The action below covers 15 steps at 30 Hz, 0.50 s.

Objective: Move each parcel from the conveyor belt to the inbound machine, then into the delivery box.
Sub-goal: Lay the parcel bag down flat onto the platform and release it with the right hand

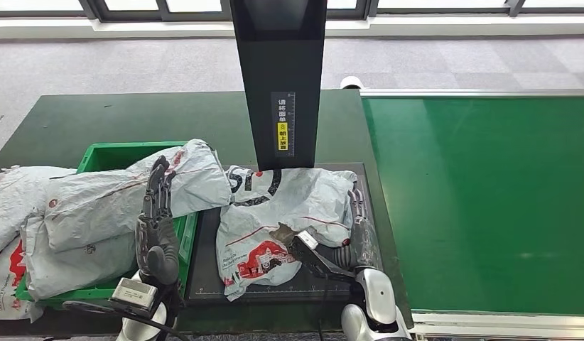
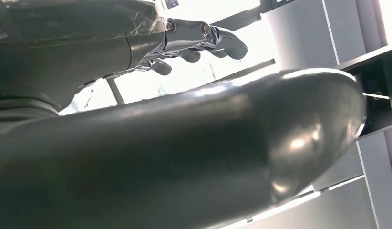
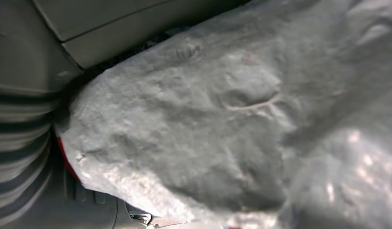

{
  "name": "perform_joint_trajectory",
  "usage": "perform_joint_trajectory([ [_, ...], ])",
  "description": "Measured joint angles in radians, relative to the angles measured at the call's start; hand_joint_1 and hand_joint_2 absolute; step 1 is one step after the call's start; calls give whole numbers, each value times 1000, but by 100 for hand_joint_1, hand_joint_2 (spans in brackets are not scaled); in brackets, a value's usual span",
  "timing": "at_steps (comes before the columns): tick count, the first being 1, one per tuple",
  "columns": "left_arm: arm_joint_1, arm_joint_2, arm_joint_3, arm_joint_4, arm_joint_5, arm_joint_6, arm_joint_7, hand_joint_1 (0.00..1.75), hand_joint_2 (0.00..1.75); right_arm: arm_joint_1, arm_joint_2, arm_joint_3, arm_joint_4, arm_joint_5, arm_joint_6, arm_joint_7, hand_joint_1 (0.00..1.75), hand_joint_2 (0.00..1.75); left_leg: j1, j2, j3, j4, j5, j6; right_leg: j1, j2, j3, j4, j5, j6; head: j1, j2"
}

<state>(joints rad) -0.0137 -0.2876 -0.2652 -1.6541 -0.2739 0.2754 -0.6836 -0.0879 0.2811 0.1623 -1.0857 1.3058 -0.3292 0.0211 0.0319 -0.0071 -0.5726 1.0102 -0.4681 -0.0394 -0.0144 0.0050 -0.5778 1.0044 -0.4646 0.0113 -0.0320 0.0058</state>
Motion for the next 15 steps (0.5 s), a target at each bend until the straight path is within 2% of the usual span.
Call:
perform_joint_trajectory([
  [15,0,0,0,0,0,0,0,0,0,-1,0,0,9,0,2,0,0,175,0,0,0,0,0,0,0,0,0,0,0,0,0,0],
])
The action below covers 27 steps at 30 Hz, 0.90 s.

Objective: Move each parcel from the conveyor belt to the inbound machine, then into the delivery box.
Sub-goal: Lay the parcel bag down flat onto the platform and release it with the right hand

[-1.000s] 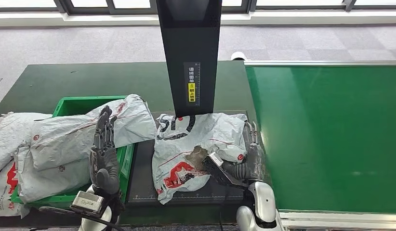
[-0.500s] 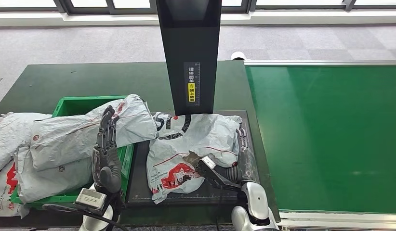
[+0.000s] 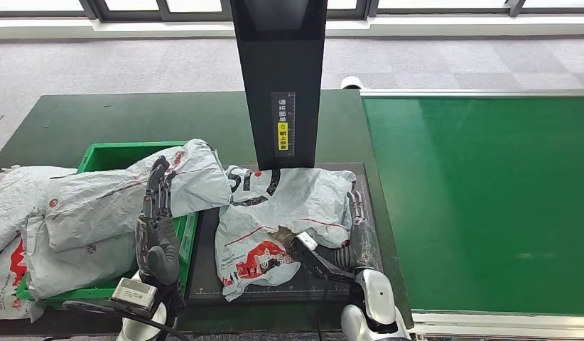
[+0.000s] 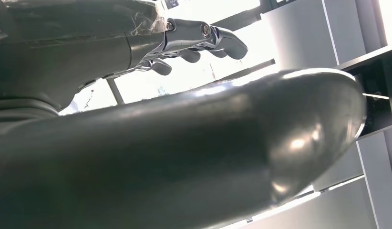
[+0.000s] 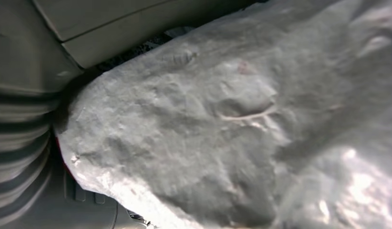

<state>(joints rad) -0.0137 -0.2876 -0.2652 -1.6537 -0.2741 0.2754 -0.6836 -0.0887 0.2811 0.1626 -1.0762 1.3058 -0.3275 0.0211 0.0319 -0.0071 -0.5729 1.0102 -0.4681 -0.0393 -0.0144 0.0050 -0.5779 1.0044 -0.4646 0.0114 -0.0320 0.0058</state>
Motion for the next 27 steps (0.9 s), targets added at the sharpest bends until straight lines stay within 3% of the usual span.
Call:
perform_joint_trajectory([
  [5,-1,0,0,1,0,0,1,0,0,-16,0,10,28,-28,38,-22,0,175,0,0,0,0,0,0,0,0,0,0,0,0,0,0],
  [7,-1,0,0,3,0,-2,1,0,0,-22,3,14,46,-133,74,-111,0,175,0,0,0,0,0,0,0,0,0,0,0,0,0,0],
  [11,-1,1,0,13,2,-18,-3,0,0,-4,6,18,6,-511,247,-374,0,175,0,0,0,0,0,0,0,0,-1,0,0,0,0,0],
  [14,0,5,0,20,14,-48,-11,0,0,32,-7,24,-98,-692,369,-476,0,175,0,0,0,0,0,0,0,0,-1,0,0,0,0,0],
  [19,5,14,0,24,-5,-77,-14,0,0,89,-36,26,-272,-774,407,-534,0,175,0,0,-1,0,0,0,0,0,-1,0,0,0,0,0],
  [27,4,21,0,26,-21,-82,-2,0,0,144,-63,26,-392,-799,408,-538,0,175,0,0,-1,0,0,0,0,0,-2,0,0,0,0,0],
])
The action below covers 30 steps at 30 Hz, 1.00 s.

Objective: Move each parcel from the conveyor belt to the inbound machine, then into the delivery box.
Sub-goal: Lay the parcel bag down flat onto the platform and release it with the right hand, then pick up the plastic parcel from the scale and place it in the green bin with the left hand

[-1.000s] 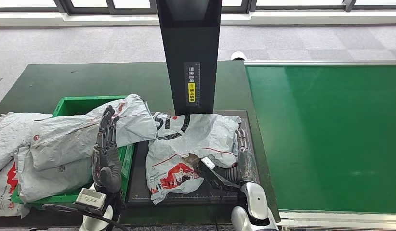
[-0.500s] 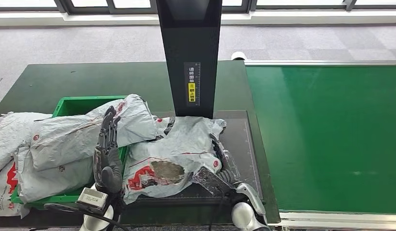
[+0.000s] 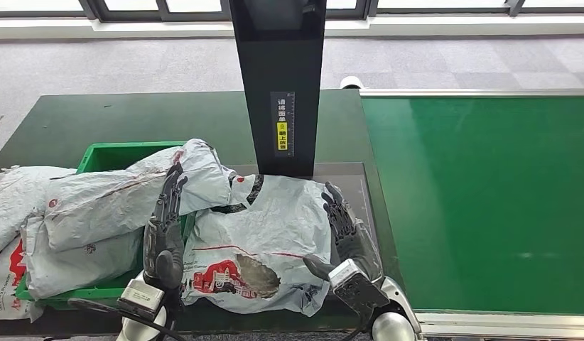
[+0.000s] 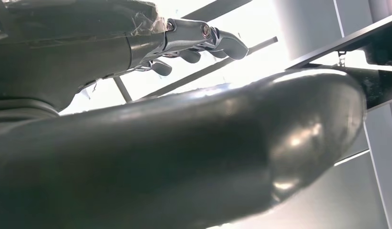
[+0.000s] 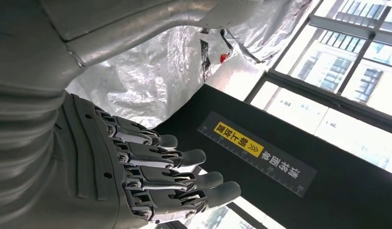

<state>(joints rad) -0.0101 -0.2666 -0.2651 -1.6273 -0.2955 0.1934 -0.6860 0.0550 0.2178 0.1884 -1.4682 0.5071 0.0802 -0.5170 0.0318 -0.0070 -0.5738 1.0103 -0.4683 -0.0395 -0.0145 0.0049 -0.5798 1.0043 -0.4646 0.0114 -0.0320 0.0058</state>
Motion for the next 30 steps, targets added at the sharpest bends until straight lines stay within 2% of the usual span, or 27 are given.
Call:
perform_joint_trajectory([
  [18,-7,4,0,6,-13,-8,8,0,0,31,-12,0,-78,14,-29,15,0,175,0,0,0,0,0,0,0,0,0,0,0,0,0,0],
  [22,-11,5,0,11,-37,-39,23,0,0,45,-12,0,-116,-20,-25,-63,0,175,0,0,0,0,0,0,0,0,0,0,0,0,0,0],
  [26,-45,11,-20,58,-212,-77,83,0,175,51,-13,2,-177,-54,8,-146,0,175,0,0,0,0,0,0,0,0,0,0,0,0,0,0],
  [30,-79,15,-88,147,-461,-62,162,0,175,44,-13,2,-199,-90,36,-173,0,175,0,1,0,0,0,0,0,1,0,0,1,0,0,0],
])
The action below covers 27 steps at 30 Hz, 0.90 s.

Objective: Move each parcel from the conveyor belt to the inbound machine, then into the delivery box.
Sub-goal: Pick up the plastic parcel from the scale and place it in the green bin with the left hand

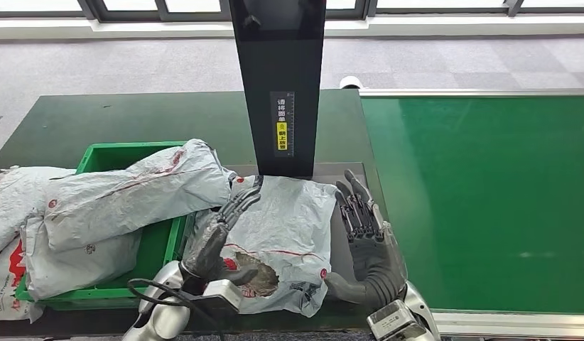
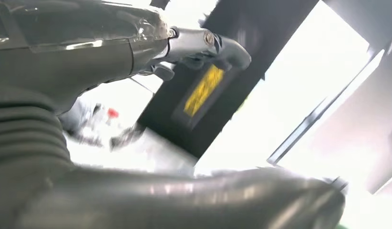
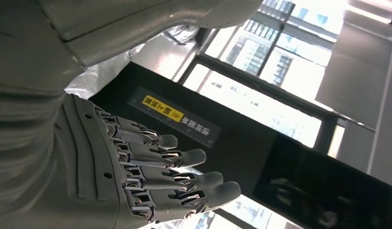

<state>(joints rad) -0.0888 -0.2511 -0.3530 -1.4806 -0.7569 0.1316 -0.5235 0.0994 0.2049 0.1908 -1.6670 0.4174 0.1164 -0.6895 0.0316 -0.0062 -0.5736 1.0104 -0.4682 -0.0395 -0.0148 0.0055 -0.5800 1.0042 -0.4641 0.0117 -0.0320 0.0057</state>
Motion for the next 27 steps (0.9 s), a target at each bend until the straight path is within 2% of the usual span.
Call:
perform_joint_trajectory([
  [4,-33,3,-65,105,-122,14,52,0,175,-25,0,0,-2,-22,23,-10,0,175,0,0,0,0,0,0,0,0,0,0,0,0,0,0],
  [16,-88,11,-118,249,-169,0,67,0,175,-36,0,-2,-2,-29,37,-11,0,175,0,0,0,0,0,0,0,0,0,0,0,0,0,0],
  [20,-105,10,-130,292,-187,-1,58,172,175,-33,0,-10,-7,-30,33,-11,0,175,0,0,0,0,0,0,0,0,0,0,0,0,0,0],
  [27,-110,10,-133,276,-161,45,29,175,175,-12,0,-14,-27,-37,18,-11,0,175,0,0,0,0,0,0,0,0,0,0,0,0,0,0],
])
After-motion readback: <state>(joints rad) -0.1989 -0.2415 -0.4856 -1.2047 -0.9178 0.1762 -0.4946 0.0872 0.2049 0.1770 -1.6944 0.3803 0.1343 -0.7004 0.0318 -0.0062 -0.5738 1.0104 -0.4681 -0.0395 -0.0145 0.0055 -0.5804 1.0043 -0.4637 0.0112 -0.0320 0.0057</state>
